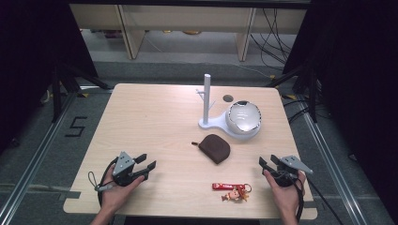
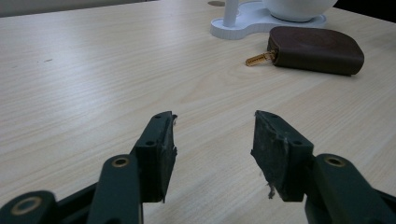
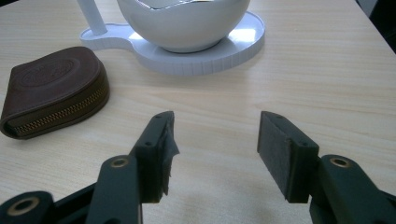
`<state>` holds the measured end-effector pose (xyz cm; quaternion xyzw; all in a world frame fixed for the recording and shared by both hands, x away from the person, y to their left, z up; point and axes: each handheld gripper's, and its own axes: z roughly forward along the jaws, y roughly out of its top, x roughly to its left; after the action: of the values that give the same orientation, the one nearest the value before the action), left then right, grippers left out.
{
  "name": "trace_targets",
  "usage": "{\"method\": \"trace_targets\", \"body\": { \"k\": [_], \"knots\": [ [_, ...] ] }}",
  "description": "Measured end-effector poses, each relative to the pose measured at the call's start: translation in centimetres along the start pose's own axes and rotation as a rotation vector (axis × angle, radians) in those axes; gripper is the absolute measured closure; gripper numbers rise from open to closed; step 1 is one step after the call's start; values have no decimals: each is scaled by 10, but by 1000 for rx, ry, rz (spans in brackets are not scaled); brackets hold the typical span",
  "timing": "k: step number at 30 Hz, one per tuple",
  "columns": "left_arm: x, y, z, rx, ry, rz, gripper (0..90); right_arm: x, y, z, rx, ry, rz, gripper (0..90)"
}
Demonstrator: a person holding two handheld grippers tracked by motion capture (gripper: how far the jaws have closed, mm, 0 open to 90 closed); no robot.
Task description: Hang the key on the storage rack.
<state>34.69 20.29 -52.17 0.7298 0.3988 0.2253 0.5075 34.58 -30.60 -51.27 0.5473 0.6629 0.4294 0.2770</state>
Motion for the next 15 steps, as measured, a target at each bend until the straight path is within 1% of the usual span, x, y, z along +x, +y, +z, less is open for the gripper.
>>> {"method": "trace_targets", "body": {
  "k": [1,2,3,4,5,6,7,8,9,10,11,12,13,14,15],
  "knots": [
    [0,0,0,0,0,0,489,3,-1,0,-3,25,54,501],
    [-2,0,2,-7,-8,2,497,1,-1,2,-7,9,34,514],
    [-2,0,2,-7,-8,2,504,1,-1,2,-7,9,34,514],
    [-4,0,3,1,-3,13,505,-2,0,4,-8,35,23,534],
    [-4,0,3,1,-3,13,507,-2,0,4,-8,35,23,534],
    [-5,1,4,-4,-8,17,506,-3,0,4,0,24,20,548],
    [-6,1,4,1,-2,23,506,-2,0,3,12,39,30,549],
    [-7,1,4,1,1,27,506,0,0,3,23,38,44,550],
    [-7,1,4,1,1,27,506,0,0,3,23,38,44,550],
    [-7,1,4,4,7,31,504,1,1,4,39,46,13,550],
    [-7,1,4,4,7,31,504,1,1,4,39,46,13,550],
    [-7,1,5,-1,2,30,503,8,2,3,62,58,43,551],
    [-7,1,5,-1,2,30,503,8,2,3,62,58,43,551],
    [-7,1,4,0,0,29,500,14,6,4,94,79,40,551],
    [-7,1,4,0,0,29,499,14,6,4,94,79,40,551]
  ]
}}
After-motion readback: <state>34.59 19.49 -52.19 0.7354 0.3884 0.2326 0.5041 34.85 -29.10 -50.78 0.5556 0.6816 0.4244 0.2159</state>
